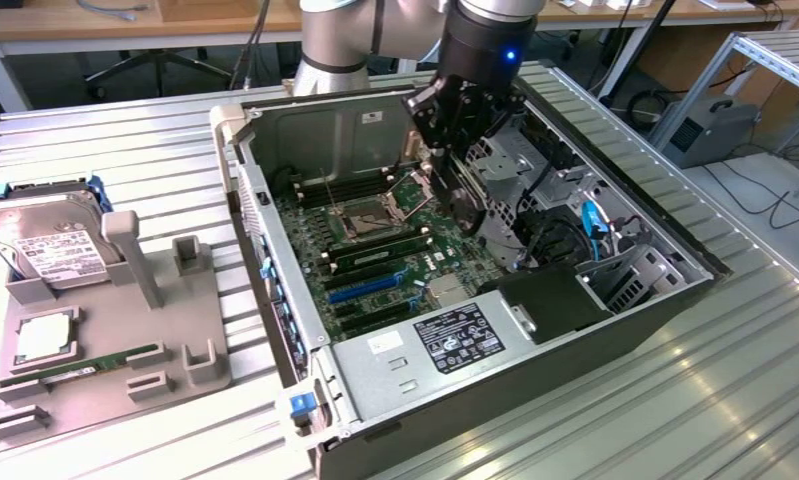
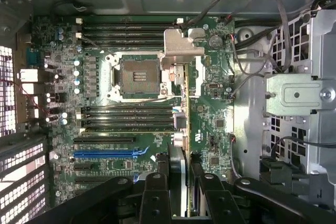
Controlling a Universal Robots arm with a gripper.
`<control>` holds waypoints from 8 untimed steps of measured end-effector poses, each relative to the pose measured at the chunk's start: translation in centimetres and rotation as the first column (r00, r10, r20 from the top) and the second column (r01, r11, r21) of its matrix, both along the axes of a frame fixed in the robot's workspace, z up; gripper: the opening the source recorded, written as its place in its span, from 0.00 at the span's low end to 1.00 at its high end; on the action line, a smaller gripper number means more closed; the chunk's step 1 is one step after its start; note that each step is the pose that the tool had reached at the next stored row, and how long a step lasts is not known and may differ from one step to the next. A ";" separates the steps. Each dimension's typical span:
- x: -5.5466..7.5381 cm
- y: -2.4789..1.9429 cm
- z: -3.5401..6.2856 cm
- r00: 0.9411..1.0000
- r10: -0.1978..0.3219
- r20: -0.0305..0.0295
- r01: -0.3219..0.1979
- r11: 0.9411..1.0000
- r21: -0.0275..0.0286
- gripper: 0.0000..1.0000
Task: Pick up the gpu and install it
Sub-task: 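Insert the gpu into the slot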
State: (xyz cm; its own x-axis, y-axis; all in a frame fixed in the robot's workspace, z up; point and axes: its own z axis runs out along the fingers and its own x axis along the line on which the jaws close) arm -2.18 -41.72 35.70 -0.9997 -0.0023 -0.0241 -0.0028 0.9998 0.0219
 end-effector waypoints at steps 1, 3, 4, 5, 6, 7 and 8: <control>0.0 0.00 0.00 1.000 0.010 0.000 -0.010 1.000 0.000 0.27; 0.0 0.00 0.00 1.000 0.028 0.000 -0.028 1.000 0.000 0.27; 0.0 0.00 0.00 0.999 0.033 0.000 -0.033 0.999 0.000 0.27; 0.0 0.00 0.00 0.999 0.042 0.000 -0.042 0.999 0.000 0.27; 0.0 0.00 0.00 0.999 0.048 0.000 -0.048 0.999 0.000 0.27; 0.0 0.00 0.00 0.998 0.055 0.000 -0.055 0.998 0.000 0.27; 0.0 0.00 0.00 0.998 0.061 0.000 -0.061 0.998 0.000 0.27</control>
State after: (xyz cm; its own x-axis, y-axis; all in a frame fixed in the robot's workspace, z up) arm -2.14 -41.73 35.70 -0.9977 -0.0630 -0.0242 -0.0635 0.9977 0.0219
